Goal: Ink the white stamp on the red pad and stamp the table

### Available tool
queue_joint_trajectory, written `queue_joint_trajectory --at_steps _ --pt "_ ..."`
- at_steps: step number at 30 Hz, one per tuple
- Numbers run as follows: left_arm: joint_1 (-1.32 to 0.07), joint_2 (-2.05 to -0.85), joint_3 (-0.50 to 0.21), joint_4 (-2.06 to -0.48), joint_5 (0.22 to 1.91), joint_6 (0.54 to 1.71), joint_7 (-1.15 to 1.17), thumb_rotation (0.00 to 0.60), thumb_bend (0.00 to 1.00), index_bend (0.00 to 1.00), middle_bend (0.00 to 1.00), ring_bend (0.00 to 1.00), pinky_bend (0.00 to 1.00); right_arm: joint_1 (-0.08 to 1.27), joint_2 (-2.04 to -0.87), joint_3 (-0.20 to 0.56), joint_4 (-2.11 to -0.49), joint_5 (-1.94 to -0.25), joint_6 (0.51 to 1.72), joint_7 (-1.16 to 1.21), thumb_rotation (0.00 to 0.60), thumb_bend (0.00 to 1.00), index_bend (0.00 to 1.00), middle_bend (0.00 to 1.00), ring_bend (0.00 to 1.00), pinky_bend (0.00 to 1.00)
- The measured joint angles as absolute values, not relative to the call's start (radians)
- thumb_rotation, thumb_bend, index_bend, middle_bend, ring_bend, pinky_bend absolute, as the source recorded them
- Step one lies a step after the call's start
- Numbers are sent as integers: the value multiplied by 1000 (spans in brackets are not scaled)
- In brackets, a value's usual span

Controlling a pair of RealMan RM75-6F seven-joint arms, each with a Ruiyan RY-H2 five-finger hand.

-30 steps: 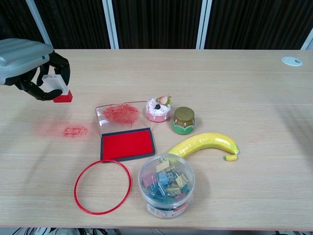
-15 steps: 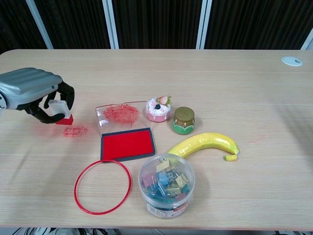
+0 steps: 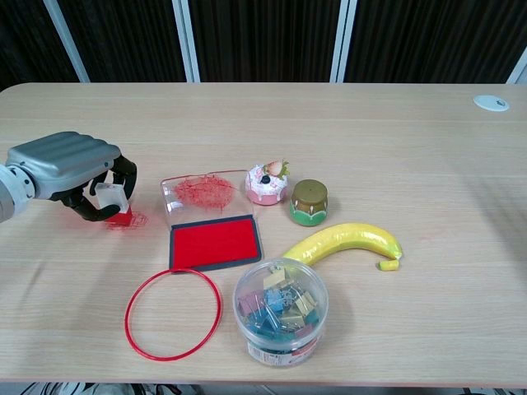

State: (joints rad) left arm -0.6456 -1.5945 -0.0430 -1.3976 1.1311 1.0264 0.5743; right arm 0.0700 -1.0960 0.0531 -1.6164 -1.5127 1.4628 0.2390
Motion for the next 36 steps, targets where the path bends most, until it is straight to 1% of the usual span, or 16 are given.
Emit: queue_joint_trajectory --at_steps 7,20,25,32,36 --pt "-648 -1609 -47 -1384 1126 1020 582 600 457 591 594 477 529 70 -1096 53 -1617 -1512 1462 238 600 124 0 0 0 175" --pt "-650 -1639 -53 -1353 1102 1013 614 600 416 546 548 433 498 70 -1096 53 -1618 -1513 1463 238 600 124 0 0 0 175" --pt "-649 -1643 -55 -1350 1090 1010 629 600 401 482 506 411 486 70 -1096 53 -1618 -1513 1463 238 600 124 0 0 0 175" --pt "-648 -1644 -53 -1349 1073 1005 649 600 389 447 464 381 466 69 -1097 53 -1617 -1514 1465 238 600 124 0 0 0 175" --pt "-647 -1644 -54 -1352 1065 1004 657 600 379 407 430 368 457 69 -1097 53 -1618 -1513 1464 238 600 125 0 0 0 175"
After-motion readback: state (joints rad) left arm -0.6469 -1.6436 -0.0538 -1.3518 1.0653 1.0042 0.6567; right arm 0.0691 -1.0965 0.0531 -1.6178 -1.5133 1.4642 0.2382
